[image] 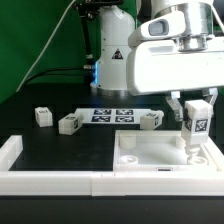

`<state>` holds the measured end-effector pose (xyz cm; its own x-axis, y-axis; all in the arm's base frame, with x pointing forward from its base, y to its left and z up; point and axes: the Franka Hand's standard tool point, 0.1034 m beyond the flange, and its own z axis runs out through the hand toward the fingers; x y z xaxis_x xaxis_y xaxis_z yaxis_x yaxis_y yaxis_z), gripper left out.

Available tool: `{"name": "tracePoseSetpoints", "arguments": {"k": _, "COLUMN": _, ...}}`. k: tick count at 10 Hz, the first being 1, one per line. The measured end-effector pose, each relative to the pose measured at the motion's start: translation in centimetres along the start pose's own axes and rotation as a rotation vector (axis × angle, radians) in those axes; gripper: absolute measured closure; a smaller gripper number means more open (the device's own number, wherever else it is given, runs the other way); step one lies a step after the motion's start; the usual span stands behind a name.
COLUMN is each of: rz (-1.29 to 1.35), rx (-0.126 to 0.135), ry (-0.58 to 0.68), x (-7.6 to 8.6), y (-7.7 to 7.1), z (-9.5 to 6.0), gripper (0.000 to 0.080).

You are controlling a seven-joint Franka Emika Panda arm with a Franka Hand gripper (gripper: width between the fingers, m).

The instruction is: Assemble one leg

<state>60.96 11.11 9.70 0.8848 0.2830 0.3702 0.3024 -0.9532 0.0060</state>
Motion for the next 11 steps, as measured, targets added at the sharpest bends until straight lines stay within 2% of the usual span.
{"name": "tracePoseSetpoints", "arguments": {"k": 2, "rz": -0.005, "rx": -0.014, "ry": 0.076, "x": 0.3, "y": -0.2, "z": 0.9, "gripper": 0.0508}}
{"name": "tracePoseSetpoints", "arguments": {"k": 5, "rz": -0.01, "rx": -0.016, "ry": 0.098, "x": 0.5, "y": -0.4, "z": 1.1, "gripper": 0.0508}}
{"name": "tracePoseSetpoints", "arguments": {"k": 8, "rz": -0.014, "rx": -0.014, "ry": 0.097, "x": 0.5, "y": -0.7, "z": 0.9, "gripper": 0.0508}}
{"name": "tracePoseSetpoints", "arguments": {"k": 10, "rz": -0.02, "rx": -0.013, "ry": 0.091, "x": 0.6, "y": -0.9, "z": 0.1, "gripper": 0.0508}}
{"name": "tracePoseSetpoints", "arguments": {"k": 11, "rz": -0.019, "rx": -0.014, "ry": 0.089, "x": 0.2, "y": -0.8, "z": 0.1, "gripper": 0.0508}}
